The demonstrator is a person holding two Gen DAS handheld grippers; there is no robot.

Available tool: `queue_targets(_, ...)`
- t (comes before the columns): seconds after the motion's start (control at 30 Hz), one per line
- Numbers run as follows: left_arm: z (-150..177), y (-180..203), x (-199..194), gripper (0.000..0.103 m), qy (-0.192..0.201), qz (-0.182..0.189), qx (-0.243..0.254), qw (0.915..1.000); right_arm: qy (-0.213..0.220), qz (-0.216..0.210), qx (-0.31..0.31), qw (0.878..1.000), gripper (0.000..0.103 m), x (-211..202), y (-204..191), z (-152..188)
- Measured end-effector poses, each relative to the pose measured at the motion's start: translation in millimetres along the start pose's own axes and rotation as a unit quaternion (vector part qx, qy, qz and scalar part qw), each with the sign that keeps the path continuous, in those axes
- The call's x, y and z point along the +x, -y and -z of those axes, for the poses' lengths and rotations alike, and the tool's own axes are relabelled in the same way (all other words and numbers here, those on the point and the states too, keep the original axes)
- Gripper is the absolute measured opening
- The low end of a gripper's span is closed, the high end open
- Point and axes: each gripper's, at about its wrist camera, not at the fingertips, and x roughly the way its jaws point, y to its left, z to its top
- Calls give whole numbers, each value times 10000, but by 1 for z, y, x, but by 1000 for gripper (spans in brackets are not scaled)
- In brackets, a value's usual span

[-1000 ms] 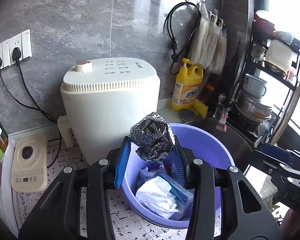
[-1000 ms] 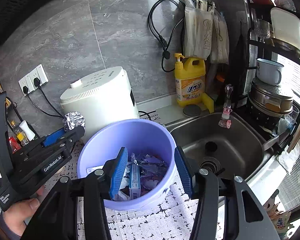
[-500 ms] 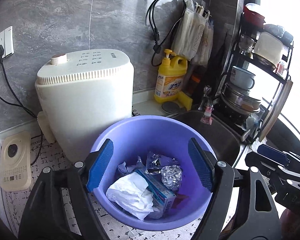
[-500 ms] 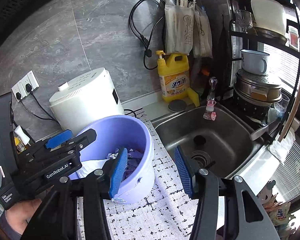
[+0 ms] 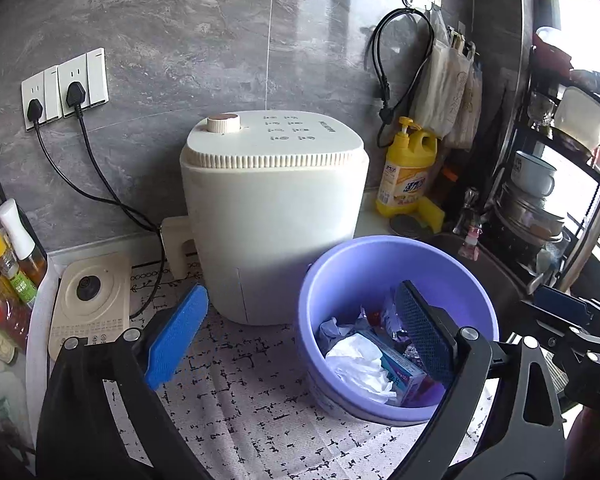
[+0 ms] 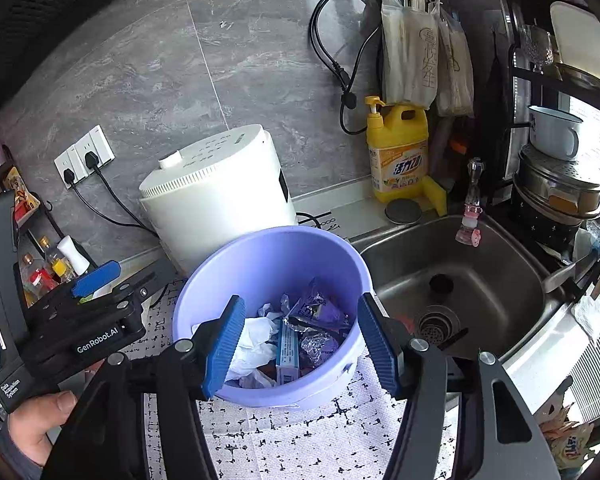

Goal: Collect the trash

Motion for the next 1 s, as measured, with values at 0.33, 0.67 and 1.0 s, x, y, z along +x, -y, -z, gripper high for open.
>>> queue_targets(0.33,9,-51,-28,97,46,-502,-246,9984,-45,-277,-335,9990,91,11,-36,1)
queue_targets(0.67,21,-93,-43,97,4,-838,-577,9948,-163,-612,-476,9969,95,27,-69,5)
queue_targets(1.0,24,-110,-59,97,69,-911,-603,9940,-252,-797,-518,9952,95,37,-96,8)
